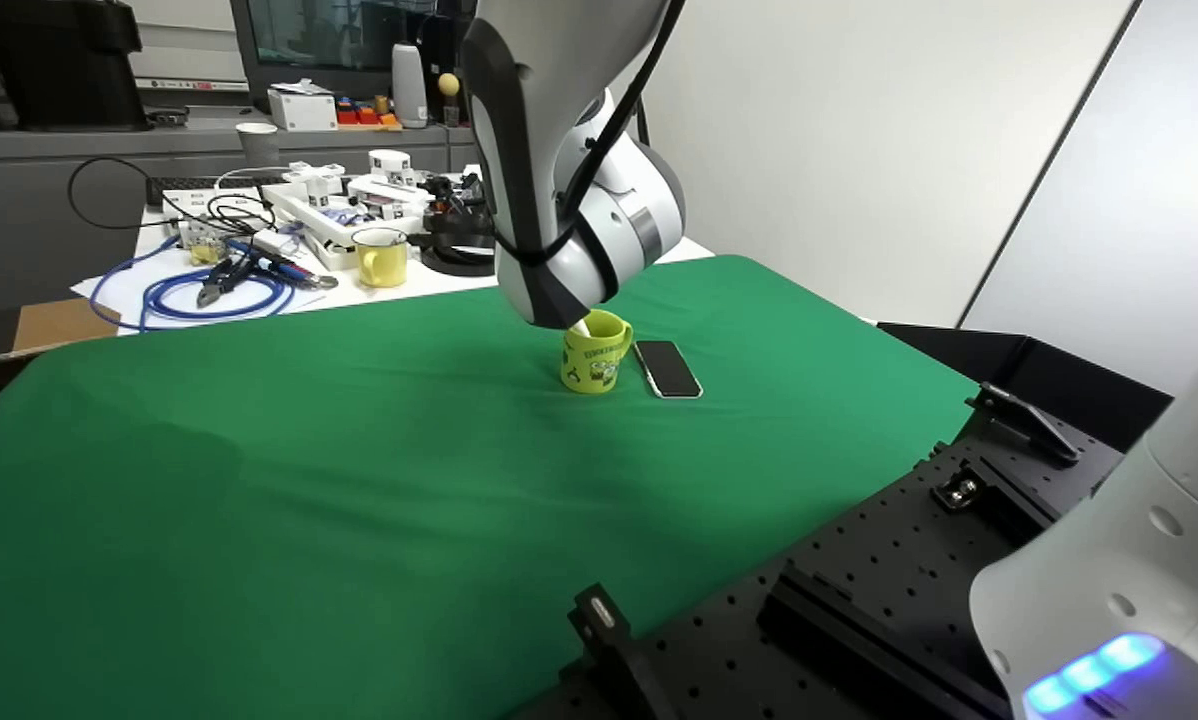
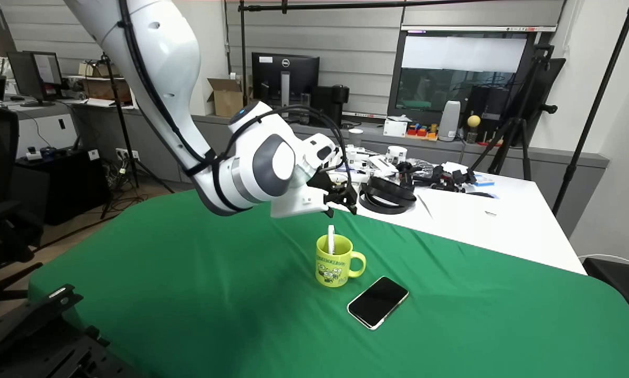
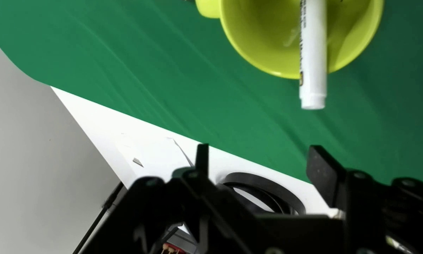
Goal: Put the marker inside the cup
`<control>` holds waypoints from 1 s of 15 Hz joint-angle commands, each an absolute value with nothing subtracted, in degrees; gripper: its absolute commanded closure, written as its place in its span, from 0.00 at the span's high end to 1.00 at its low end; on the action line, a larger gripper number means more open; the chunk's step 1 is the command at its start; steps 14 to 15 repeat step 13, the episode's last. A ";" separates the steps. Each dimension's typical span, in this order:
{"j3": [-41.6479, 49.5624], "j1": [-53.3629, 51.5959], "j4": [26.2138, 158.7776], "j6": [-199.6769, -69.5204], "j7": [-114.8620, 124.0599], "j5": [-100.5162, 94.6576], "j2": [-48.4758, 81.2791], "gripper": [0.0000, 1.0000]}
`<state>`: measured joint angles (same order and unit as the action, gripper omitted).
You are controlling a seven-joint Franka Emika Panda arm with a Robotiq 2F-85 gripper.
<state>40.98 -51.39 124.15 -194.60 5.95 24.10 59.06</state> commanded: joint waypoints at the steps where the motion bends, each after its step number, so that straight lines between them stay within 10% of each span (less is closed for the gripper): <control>1: 44.46 -53.97 126.13 -193.88 6.33 24.71 56.62 0.99; 15: 46.39 -54.65 125.79 -194.40 6.34 23.73 56.63 1.00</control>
